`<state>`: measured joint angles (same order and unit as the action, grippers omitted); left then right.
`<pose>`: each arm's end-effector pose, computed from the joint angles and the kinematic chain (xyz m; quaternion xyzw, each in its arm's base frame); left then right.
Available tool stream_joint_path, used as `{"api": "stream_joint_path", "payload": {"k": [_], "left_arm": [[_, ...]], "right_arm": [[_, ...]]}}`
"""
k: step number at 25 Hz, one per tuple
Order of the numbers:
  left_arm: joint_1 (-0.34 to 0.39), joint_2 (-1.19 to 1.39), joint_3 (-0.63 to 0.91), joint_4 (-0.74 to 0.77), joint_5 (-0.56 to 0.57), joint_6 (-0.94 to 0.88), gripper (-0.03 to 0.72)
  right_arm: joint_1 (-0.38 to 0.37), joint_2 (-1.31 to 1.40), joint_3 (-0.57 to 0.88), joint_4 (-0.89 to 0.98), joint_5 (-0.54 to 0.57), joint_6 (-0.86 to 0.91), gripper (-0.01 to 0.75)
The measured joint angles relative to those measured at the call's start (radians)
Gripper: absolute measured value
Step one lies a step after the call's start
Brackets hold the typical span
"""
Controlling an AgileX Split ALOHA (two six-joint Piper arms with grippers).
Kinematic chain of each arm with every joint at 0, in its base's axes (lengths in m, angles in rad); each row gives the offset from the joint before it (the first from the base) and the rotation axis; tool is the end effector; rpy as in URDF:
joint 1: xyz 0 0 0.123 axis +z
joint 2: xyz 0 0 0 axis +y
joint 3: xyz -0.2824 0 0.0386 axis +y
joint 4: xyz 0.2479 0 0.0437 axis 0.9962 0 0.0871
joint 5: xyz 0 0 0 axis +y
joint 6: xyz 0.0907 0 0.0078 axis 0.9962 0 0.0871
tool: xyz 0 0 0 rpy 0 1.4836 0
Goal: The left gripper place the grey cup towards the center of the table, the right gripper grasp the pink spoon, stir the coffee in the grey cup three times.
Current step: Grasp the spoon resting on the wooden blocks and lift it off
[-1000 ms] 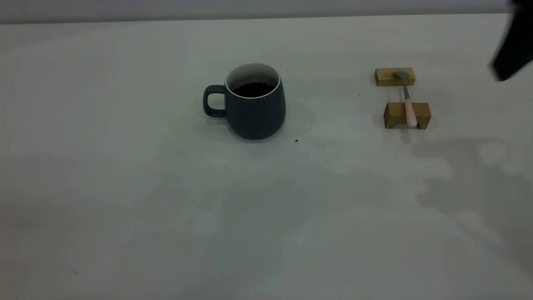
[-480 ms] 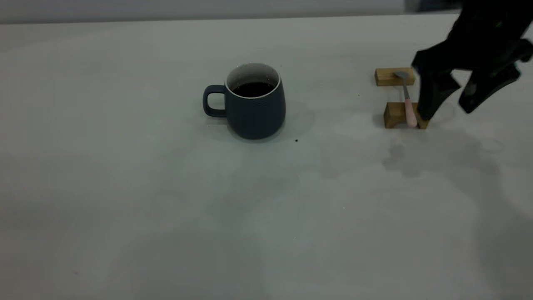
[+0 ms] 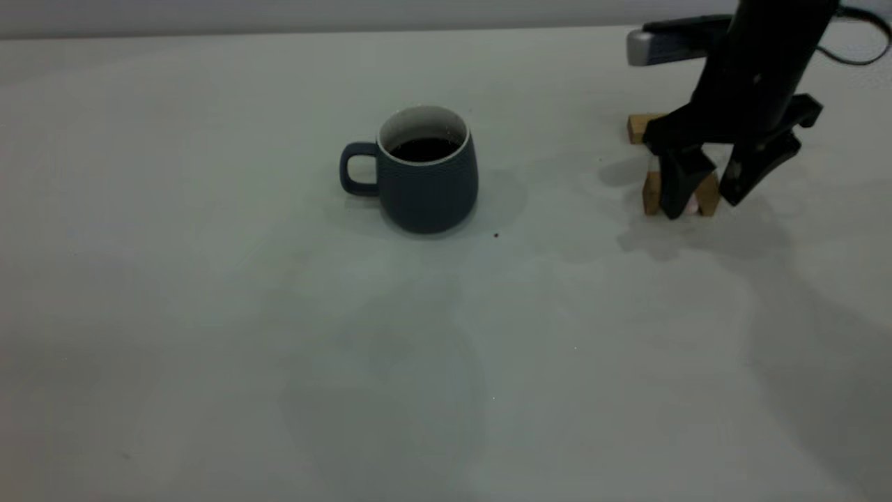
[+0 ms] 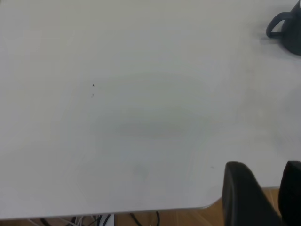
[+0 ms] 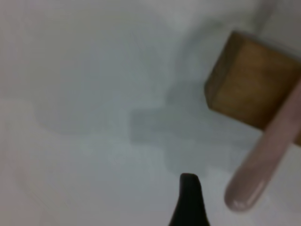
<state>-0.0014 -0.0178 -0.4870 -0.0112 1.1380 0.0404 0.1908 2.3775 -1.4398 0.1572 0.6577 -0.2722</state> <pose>-0.0095 -0.0009 0.2673 0.0187 0.8714 0.0040 0.4903 0.4093 0.0880 0.0261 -0.1696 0.9837 0.0486 0.0332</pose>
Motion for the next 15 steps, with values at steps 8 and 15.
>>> {"api": "stream_joint_path", "payload": {"k": [8, 15], "left_arm": [[0.0, 0.0, 0.0, 0.0, 0.0, 0.0, 0.259], [0.0, 0.0, 0.0, 0.0, 0.0, 0.0, 0.259]], "right_arm": [[0.0, 0.054, -0.053, -0.007, 0.006, 0.012, 0.578], [0.0, 0.063, -0.058, -0.116, 0.01, 0.109, 0.208]]}}
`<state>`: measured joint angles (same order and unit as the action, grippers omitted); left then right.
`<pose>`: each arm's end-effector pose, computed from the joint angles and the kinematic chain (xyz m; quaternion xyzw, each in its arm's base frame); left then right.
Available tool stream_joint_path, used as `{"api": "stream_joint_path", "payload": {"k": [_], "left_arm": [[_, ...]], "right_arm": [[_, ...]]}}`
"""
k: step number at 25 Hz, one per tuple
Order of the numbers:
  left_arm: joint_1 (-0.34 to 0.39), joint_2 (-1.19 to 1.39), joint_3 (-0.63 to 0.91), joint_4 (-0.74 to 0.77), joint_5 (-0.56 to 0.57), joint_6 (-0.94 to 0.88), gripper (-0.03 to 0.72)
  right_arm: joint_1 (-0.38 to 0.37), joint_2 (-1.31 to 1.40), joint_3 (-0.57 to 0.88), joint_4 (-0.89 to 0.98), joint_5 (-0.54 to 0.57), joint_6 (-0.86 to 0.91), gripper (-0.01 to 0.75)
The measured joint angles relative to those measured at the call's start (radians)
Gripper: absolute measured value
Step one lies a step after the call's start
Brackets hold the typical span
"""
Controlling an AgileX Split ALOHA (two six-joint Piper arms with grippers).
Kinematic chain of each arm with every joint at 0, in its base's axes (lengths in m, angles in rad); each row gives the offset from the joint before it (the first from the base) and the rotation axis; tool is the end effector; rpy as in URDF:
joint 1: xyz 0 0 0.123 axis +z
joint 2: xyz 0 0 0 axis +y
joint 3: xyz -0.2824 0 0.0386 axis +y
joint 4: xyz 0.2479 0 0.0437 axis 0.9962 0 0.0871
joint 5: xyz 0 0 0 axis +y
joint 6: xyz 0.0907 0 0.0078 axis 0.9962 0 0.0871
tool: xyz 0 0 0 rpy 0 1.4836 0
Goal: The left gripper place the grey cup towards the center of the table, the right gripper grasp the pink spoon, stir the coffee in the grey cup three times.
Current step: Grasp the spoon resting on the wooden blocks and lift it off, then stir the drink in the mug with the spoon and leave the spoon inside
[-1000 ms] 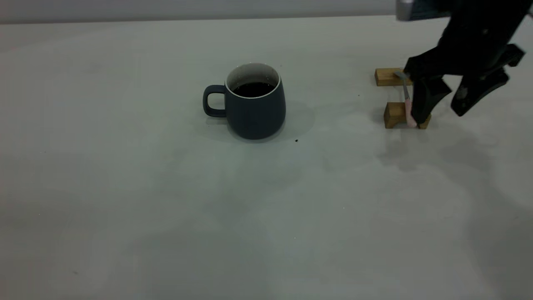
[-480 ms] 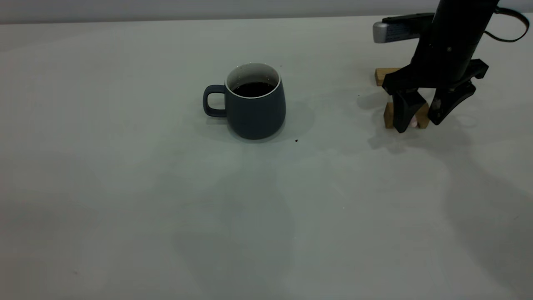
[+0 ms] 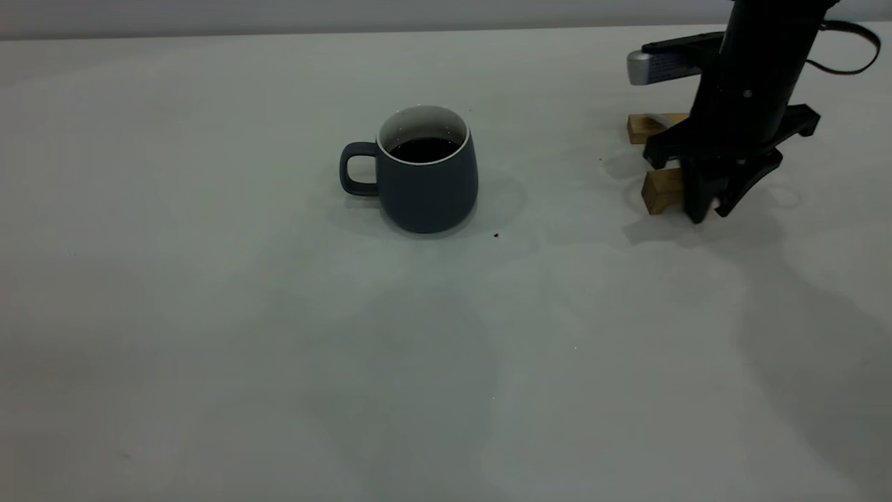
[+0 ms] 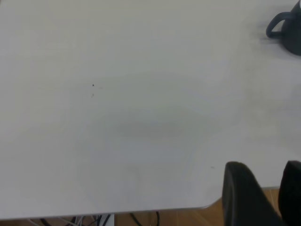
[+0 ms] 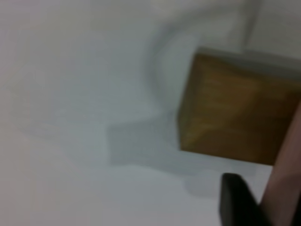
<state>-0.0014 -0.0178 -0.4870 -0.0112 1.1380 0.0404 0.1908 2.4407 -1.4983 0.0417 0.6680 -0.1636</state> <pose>-0.0095 -0.0009 0.2673 0.0187 0.8714 0.0040 0.4903 0.4179 0.0831 0.0099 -0.1604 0.9867 0.0136 0.0236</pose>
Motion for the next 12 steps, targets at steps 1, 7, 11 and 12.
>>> {"api": "stream_joint_path", "payload": {"k": [1, 7, 11, 12], "left_arm": [[0.0, 0.0, 0.0, 0.0, 0.0, 0.0, 0.259], [0.0, 0.0, 0.0, 0.0, 0.0, 0.0, 0.259], [0.0, 0.0, 0.0, 0.0, 0.0, 0.0, 0.259], [0.0, 0.0, 0.0, 0.0, 0.0, 0.0, 0.259]], "right_arm": [[0.0, 0.0, 0.0, -0.024, 0.005, 0.016, 0.14], [0.0, -0.07, 0.0, -0.092, 0.087, 0.079, 0.123], [0.0, -0.191, 0.0, 0.052, 0.145, 0.11, 0.123], [0.002, -0.216, 0.0, 0.136, 0.165, 0.11, 0.123]]}}
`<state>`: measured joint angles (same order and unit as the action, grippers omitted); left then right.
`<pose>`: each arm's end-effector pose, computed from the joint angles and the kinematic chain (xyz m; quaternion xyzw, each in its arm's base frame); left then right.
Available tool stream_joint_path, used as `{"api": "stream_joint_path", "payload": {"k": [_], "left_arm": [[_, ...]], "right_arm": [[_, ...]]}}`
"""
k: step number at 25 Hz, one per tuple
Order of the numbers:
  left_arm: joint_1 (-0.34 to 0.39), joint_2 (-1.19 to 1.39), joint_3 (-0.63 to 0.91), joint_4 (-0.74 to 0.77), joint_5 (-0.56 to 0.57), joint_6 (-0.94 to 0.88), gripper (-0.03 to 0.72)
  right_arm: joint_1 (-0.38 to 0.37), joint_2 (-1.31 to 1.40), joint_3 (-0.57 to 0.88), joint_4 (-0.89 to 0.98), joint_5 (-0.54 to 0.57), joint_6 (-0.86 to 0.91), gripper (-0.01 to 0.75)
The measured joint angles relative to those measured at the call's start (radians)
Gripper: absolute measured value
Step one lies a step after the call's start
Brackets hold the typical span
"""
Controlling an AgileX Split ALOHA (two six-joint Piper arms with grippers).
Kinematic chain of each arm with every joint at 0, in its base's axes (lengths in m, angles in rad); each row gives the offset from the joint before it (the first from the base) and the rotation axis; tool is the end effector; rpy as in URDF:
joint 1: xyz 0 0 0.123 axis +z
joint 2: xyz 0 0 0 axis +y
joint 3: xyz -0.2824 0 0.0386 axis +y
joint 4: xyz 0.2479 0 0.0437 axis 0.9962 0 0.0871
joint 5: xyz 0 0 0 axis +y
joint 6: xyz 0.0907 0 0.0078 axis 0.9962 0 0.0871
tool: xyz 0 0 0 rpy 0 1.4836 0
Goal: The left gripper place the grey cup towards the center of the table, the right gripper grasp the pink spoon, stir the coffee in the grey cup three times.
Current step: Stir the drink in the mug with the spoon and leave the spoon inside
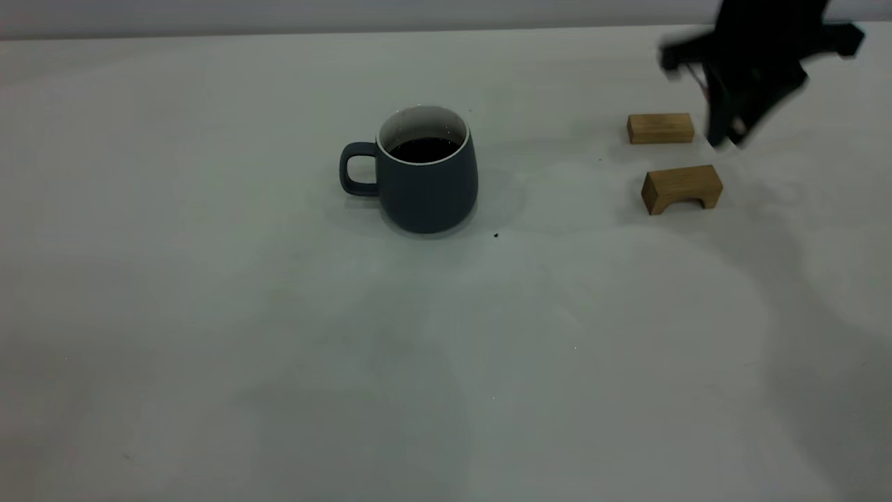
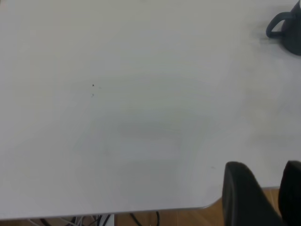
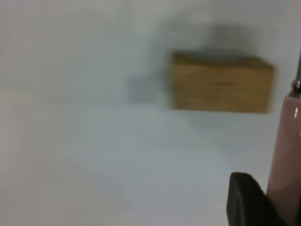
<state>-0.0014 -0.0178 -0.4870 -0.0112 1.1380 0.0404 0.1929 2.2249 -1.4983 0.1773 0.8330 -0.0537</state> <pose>-0.0095 -0.0009 0.2673 0.0187 0.8714 0.0040 0.4903 0.4160 0.0934 0.1018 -0.0665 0.9942 0.0716 0.0441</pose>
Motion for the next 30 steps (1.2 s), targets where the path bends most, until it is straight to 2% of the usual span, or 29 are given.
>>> {"api": "stream_joint_path", "payload": {"k": [6, 12, 16, 24, 27, 30], "left_arm": [[0.0, 0.0, 0.0, 0.0, 0.0, 0.0, 0.259], [0.0, 0.0, 0.0, 0.0, 0.0, 0.0, 0.259], [0.0, 0.0, 0.0, 0.0, 0.0, 0.0, 0.259], [0.0, 0.0, 0.0, 0.0, 0.0, 0.0, 0.259], [0.0, 0.0, 0.0, 0.0, 0.0, 0.0, 0.259], [0.0, 0.0, 0.0, 0.0, 0.0, 0.0, 0.259]], "right_arm": [[0.062, -0.082, 0.0, 0.507, 0.142, -0.07, 0.123], [0.15, -0.082, 0.002, 1.031, 0.114, -0.072, 0.122], [0.191, -0.082, 0.002, 1.292, 0.095, 0.084, 0.122], [0.236, -0.064, 0.002, 1.392, 0.031, 0.637, 0.121], [0.236, -0.024, 0.002, 1.434, 0.009, 0.735, 0.12], [0.236, 0.036, 0.002, 1.481, -0.013, 0.747, 0.12]]}}
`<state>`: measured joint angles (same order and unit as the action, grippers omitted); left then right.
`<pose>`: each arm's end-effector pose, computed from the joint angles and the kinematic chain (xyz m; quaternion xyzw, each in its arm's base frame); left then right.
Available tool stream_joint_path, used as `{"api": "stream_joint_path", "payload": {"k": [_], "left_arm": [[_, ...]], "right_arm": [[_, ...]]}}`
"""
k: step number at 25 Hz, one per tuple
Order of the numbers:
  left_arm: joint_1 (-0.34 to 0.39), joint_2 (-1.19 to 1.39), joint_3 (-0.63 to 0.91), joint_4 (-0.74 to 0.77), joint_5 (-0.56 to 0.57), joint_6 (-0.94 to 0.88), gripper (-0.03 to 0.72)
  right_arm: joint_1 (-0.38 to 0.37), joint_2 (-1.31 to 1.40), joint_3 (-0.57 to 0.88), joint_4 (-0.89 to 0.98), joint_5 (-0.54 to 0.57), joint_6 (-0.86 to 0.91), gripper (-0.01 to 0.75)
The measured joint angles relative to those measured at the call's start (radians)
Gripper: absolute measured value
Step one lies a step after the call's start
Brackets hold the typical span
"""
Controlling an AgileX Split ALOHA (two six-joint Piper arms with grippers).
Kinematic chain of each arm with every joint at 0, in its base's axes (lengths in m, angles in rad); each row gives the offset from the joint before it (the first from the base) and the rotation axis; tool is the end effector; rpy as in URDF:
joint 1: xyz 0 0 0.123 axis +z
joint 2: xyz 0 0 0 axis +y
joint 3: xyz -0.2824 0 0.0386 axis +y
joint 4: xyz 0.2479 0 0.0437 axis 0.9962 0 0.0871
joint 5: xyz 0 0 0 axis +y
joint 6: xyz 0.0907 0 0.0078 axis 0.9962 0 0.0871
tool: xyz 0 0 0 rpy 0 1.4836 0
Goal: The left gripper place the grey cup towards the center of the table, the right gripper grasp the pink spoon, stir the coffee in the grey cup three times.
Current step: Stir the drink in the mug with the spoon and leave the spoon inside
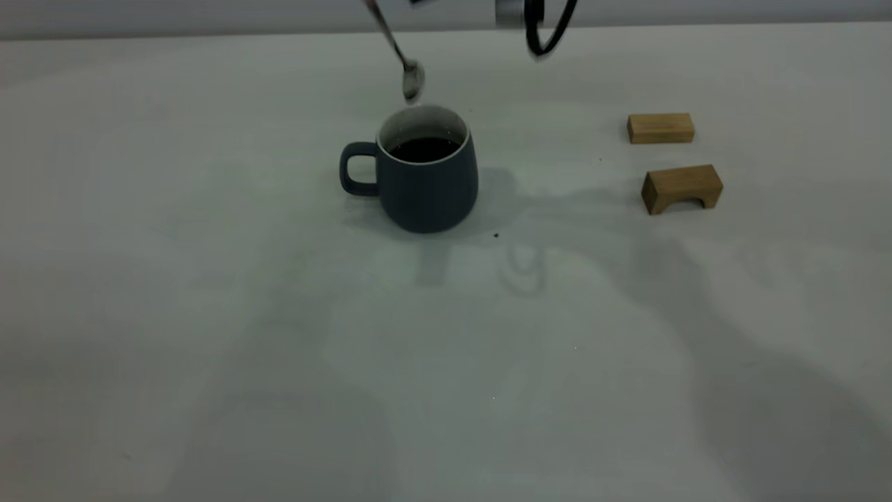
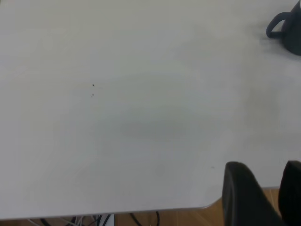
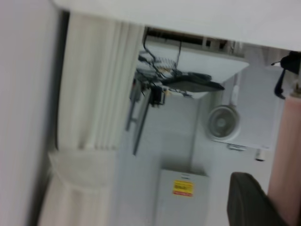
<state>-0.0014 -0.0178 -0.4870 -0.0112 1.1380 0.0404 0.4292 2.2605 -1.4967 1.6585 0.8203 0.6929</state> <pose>-0.0095 -0.0009 0.2673 0.0187 0.8714 0.0040 0.4903 0.4004 0.2563 0.1421 -0.5672 -0.6057 -0.4853 0.2755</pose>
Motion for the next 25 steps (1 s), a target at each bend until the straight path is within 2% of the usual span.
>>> {"api": "stream_joint_path", "payload": {"k": [7, 12, 19, 25], "left_arm": [[0.0, 0.0, 0.0, 0.0, 0.0, 0.0, 0.259], [0.0, 0.0, 0.0, 0.0, 0.0, 0.0, 0.259], [0.0, 0.0, 0.0, 0.0, 0.0, 0.0, 0.259], [0.0, 0.0, 0.0, 0.0, 0.0, 0.0, 0.259]], "right_arm": [[-0.017, 0.142, -0.016, 0.094, -0.014, -0.078, 0.12], [-0.019, 0.213, -0.09, 0.099, 0.033, -0.074, 0.119], [-0.048, 0.254, -0.147, 0.067, 0.032, -0.126, 0.119], [-0.076, 0.26, -0.148, -0.013, 0.081, 0.048, 0.119]]}}
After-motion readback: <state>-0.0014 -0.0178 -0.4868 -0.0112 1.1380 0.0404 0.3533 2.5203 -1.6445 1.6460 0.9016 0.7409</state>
